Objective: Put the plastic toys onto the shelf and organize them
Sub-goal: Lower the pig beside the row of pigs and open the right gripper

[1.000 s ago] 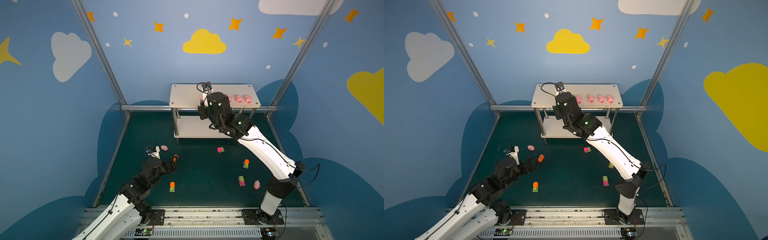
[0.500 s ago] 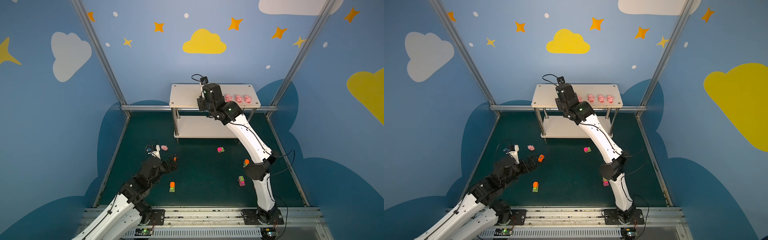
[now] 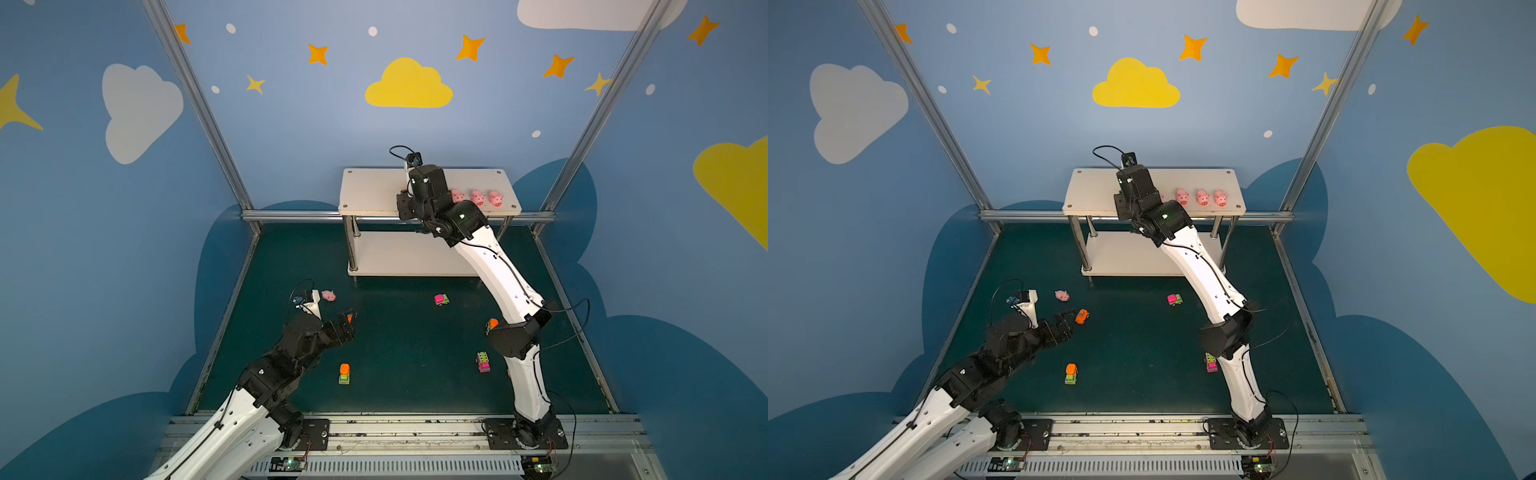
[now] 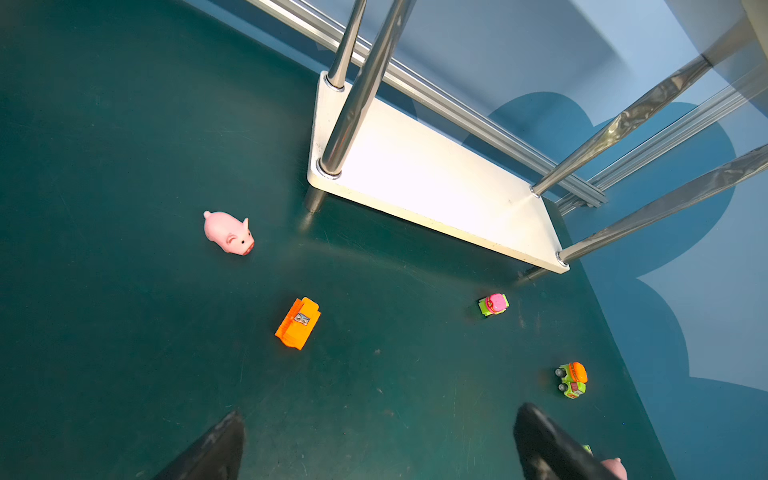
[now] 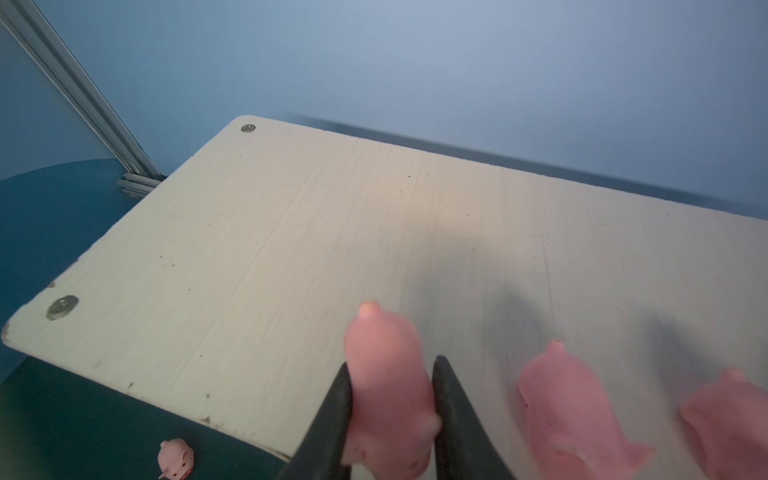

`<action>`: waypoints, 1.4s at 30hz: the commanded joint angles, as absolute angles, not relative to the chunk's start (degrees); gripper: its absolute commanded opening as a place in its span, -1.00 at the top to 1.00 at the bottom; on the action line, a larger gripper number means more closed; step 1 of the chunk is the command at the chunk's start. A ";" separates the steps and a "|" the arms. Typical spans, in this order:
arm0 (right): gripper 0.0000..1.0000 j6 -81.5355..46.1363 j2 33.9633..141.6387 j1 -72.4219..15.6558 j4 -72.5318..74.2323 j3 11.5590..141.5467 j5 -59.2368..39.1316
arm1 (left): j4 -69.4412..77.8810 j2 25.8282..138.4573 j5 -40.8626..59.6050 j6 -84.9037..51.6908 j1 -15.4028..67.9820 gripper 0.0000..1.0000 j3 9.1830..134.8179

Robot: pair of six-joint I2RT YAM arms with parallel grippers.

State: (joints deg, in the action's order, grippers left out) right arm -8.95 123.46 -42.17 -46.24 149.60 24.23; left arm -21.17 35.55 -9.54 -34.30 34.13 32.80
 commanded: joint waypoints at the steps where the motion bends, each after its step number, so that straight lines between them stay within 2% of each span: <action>1: 0.42 -10.03 124.77 -42.12 -46.50 150.91 23.64 | -21.77 35.60 -10.02 -33.35 33.78 -1.00 34.10; 11: 0.37 -11.24 126.16 -41.45 -46.76 150.92 24.27 | -22.37 34.75 -10.37 -33.35 33.83 -1.00 33.71; 15: 0.11 -10.98 126.08 -41.52 -46.70 150.91 24.65 | -22.80 34.89 -10.61 -33.19 33.83 -0.99 33.84; 22: -0.17 -10.67 125.42 -41.72 -45.32 150.82 23.70 | -23.11 34.59 -11.13 -33.27 33.78 -0.99 34.00; 33: -0.29 -13.27 122.59 -42.39 -47.00 150.82 20.66 | -24.13 32.94 -11.43 -34.01 33.75 -1.00 33.84; 42: -0.30 -12.48 121.34 -43.74 -47.55 150.67 21.63 | -24.52 32.17 -11.51 -34.10 33.74 -1.00 33.84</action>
